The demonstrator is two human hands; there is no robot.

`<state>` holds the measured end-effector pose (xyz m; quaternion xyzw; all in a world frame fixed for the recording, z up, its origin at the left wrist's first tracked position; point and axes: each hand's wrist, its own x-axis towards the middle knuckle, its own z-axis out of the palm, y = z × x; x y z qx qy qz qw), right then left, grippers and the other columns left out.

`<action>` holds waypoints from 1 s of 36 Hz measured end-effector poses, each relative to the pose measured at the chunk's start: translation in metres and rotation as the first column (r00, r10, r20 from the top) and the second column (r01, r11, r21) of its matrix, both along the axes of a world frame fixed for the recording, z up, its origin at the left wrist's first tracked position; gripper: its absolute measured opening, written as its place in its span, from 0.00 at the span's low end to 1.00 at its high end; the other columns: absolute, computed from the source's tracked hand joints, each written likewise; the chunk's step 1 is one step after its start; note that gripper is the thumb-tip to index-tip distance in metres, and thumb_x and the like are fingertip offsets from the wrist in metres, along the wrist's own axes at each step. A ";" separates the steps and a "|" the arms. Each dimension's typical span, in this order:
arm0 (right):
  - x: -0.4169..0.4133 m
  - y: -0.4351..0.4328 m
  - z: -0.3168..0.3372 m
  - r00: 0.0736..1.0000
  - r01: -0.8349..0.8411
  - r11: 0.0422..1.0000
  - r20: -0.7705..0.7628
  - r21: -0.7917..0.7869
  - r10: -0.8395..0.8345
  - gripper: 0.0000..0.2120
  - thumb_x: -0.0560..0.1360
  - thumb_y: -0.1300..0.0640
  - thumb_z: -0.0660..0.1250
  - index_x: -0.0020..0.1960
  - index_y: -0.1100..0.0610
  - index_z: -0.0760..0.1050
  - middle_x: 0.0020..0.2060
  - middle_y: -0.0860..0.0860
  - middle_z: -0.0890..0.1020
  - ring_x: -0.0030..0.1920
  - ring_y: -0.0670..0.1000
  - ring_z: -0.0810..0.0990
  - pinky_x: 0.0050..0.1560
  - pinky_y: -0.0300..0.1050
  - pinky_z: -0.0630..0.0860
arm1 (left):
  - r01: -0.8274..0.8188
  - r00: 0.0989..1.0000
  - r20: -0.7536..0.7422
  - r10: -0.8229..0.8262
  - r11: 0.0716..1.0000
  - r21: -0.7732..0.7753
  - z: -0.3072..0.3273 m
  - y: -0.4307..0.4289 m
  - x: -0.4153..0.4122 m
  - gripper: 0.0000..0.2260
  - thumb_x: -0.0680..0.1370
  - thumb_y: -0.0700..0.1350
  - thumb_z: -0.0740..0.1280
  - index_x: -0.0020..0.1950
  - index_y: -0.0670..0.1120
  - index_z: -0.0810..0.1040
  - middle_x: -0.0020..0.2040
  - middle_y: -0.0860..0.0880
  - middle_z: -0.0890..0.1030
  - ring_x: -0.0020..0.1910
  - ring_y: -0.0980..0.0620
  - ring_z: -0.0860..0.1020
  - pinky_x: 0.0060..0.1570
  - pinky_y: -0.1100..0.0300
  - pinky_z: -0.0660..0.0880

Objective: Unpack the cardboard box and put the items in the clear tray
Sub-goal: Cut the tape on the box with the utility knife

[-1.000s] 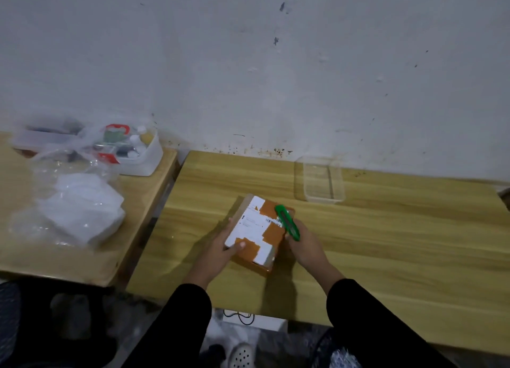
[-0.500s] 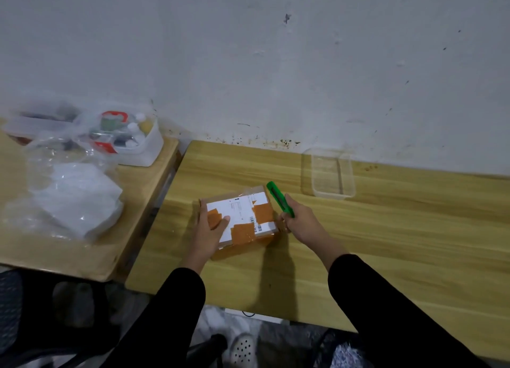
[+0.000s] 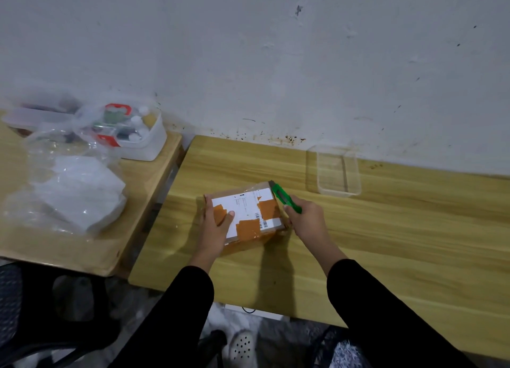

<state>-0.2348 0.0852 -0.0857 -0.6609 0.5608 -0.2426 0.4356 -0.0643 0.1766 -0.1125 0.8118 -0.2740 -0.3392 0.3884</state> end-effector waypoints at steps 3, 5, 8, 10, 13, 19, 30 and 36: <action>0.002 0.000 0.007 0.996 -0.036 0.999 -0.081 -0.036 0.033 0.13 0.75 0.61 0.62 0.58 0.57 0.78 0.38 0.56 0.82 0.34 0.51 0.77 0.30 0.40 0.71 | -0.007 0.999 0.032 0.007 1.000 0.003 0.001 -0.001 -0.002 0.33 0.79 0.53 0.61 0.77 0.54 0.44 0.76 0.45 0.58 0.68 0.46 0.67 0.50 0.62 0.69; 0.002 -0.002 0.012 0.990 -0.046 0.998 -0.133 -0.053 0.038 0.13 0.75 0.62 0.62 0.57 0.59 0.78 0.44 0.60 0.83 0.41 0.56 0.80 0.38 0.46 0.76 | -0.020 0.998 0.056 0.020 1.000 0.002 0.002 -0.001 -0.004 0.33 0.79 0.52 0.61 0.77 0.53 0.45 0.76 0.46 0.57 0.68 0.46 0.68 0.48 0.64 0.67; -0.002 -0.004 0.017 0.987 -0.032 0.999 -0.156 -0.005 0.031 0.12 0.73 0.62 0.62 0.55 0.61 0.79 0.43 0.61 0.82 0.40 0.56 0.79 0.37 0.45 0.74 | -0.046 0.997 0.068 0.046 0.999 -0.005 0.004 -0.001 -0.007 0.32 0.79 0.52 0.60 0.77 0.53 0.45 0.75 0.45 0.60 0.66 0.46 0.70 0.46 0.69 0.68; -0.007 -0.005 0.018 0.983 -0.045 0.999 -0.176 0.016 0.047 0.12 0.73 0.63 0.62 0.54 0.61 0.80 0.39 0.59 0.81 0.35 0.53 0.75 0.30 0.42 0.68 | -0.066 0.995 0.081 0.065 0.998 0.005 0.004 -0.002 -0.010 0.31 0.79 0.52 0.60 0.77 0.53 0.46 0.74 0.45 0.62 0.64 0.46 0.71 0.39 0.71 0.68; -0.016 0.000 0.018 0.982 -0.055 0.998 -0.181 0.027 0.059 0.11 0.73 0.63 0.63 0.51 0.61 0.81 0.34 0.57 0.78 0.31 0.51 0.72 0.29 0.42 0.66 | -0.087 0.991 0.101 0.086 0.996 0.009 0.003 -0.003 -0.011 0.31 0.79 0.52 0.60 0.77 0.53 0.46 0.74 0.44 0.62 0.66 0.44 0.69 0.48 0.62 0.68; -0.037 0.017 0.014 0.977 -0.091 0.995 -0.191 0.042 0.097 0.12 0.73 0.62 0.63 0.54 0.58 0.81 0.32 0.55 0.76 0.29 0.50 0.70 0.27 0.41 0.65 | -0.099 0.990 0.100 0.098 0.995 0.010 0.000 -0.005 -0.013 0.31 0.80 0.51 0.60 0.77 0.53 0.46 0.74 0.45 0.62 0.66 0.44 0.69 0.48 0.62 0.66; -0.066 0.039 0.006 0.996 0.043 0.999 -0.083 0.014 -0.041 0.14 0.74 0.60 0.64 0.60 0.56 0.77 0.26 0.50 0.75 0.28 0.49 0.71 0.28 0.41 0.66 | -0.186 0.978 0.101 0.184 0.983 0.004 0.007 0.000 -0.040 0.31 0.79 0.52 0.60 0.77 0.51 0.46 0.75 0.41 0.59 0.70 0.42 0.64 0.58 0.55 0.67; -0.062 0.036 0.006 0.987 0.155 0.988 0.050 -0.005 -0.154 0.14 0.75 0.61 0.64 0.60 0.55 0.77 0.24 0.47 0.72 0.26 0.47 0.68 0.28 0.41 0.65 | -0.033 0.921 0.390 0.015 0.999 0.037 0.006 0.007 -0.053 0.27 0.80 0.50 0.58 0.76 0.42 0.54 0.77 0.40 0.46 0.75 0.41 0.49 0.68 0.56 0.61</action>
